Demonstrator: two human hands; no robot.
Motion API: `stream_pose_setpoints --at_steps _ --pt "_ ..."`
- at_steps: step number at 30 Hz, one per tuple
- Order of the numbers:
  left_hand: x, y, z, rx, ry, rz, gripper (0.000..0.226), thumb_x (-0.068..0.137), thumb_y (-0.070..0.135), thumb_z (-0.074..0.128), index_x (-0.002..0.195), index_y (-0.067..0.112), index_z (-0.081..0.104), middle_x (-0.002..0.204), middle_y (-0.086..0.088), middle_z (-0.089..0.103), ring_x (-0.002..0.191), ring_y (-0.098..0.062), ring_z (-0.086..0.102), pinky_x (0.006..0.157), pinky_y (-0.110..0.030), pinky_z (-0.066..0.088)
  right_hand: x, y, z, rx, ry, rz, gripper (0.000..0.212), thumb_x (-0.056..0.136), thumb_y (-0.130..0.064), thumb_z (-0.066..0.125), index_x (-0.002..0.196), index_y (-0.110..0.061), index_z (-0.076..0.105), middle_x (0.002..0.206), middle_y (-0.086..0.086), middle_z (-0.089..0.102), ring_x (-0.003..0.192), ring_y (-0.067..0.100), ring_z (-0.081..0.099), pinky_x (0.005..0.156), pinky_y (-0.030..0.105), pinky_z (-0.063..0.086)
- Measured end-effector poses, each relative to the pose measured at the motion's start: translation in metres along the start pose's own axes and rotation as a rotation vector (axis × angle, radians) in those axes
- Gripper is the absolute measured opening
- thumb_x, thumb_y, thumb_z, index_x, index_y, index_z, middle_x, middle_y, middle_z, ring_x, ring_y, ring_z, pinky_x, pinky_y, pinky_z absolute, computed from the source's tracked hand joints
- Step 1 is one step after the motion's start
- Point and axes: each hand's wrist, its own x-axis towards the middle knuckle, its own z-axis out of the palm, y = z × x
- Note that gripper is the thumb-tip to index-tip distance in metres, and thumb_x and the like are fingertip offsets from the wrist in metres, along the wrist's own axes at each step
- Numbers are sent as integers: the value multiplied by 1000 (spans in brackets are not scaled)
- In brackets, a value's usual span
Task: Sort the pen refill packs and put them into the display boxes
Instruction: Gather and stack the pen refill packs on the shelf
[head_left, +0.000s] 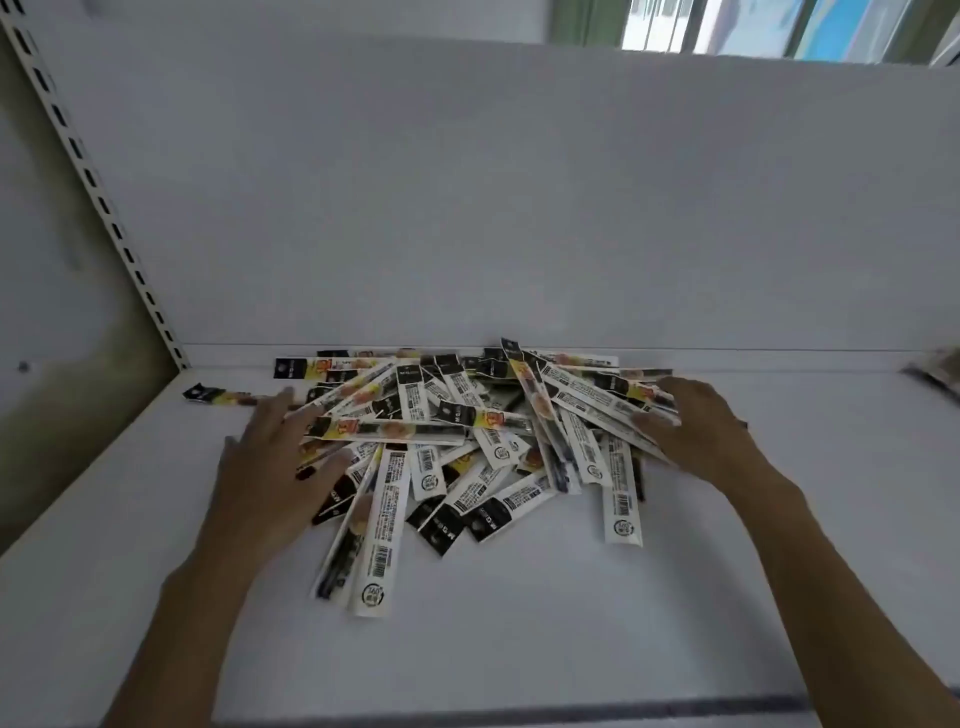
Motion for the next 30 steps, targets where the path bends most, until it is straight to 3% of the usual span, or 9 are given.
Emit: stream_pose_setpoints --at_steps 4,7,12,16,18,21,24,27,30 --pt "13 -7 -4 53 -77 -75 62 87 47 53 140 24 31 155 1 17 143 -19 12 114 -48 10 -4 -9 5 -293 -131 158 57 88 -57 39 136 -26 36 142 15 35 130 34 34 104 49 31" --pt "16 1 1 224 -182 -92 57 86 55 48 133 24 37 138 -5 46 124 -31 38 98 -43 35 -15 -39 18 -205 -151 65 48 93 -51 34 135 -28 39 139 19 32 124 37 38 98 47 36" --pt "25 23 4 201 -250 -29 49 85 54 46 118 18 54 115 -13 54 105 -31 48 87 -42 46 -30 -81 43 -152 -180 -198 43 91 -53 35 124 -29 49 110 7 48 109 27 45 84 35 40" --pt "31 22 -1 154 -352 -26 49 69 64 39 101 30 55 94 1 59 90 -22 56 79 -39 49 -28 -92 37 -63 -210 -169 74 70 -85 18 108 -35 57 106 4 59 110 28 48 93 41 41" --pt "33 29 -6 -21 -392 -116 37 76 50 47 106 28 51 91 2 60 84 -18 57 79 -34 47 -27 -96 30 -96 -208 -114 85 60 -90 10 103 -31 55 112 5 58 114 30 46 96 47 39" --pt "36 41 -6 -337 -358 -208 36 91 29 48 125 25 41 88 5 55 75 -5 50 65 -25 37 -35 -111 30 -133 -335 -175 106 51 -91 27 139 -32 29 144 3 35 133 26 28 107 51 28" --pt "33 46 -7 -393 -279 -203 53 89 43 51 137 28 34 120 6 54 95 -8 51 79 -26 38 -39 -119 38 -281 -389 -255 109 60 -82 50 145 -28 8 149 0 23 137 24 20 108 50 22" --pt "25 45 -16 -171 -418 -176 108 63 83 46 147 31 3 153 1 25 134 -19 34 106 -39 32 -27 -116 43 -346 -294 -279 90 73 -67 55 142 -19 21 139 2 35 127 24 31 102 42 31" --pt "9 45 -12 212 -561 -138 133 42 96 38 139 35 -29 155 -4 12 140 -25 20 109 -45 26 -16 -115 42 -346 -262 -285 72 76 -60 57 132 -18 38 126 4 42 120 25 34 96 41 34"
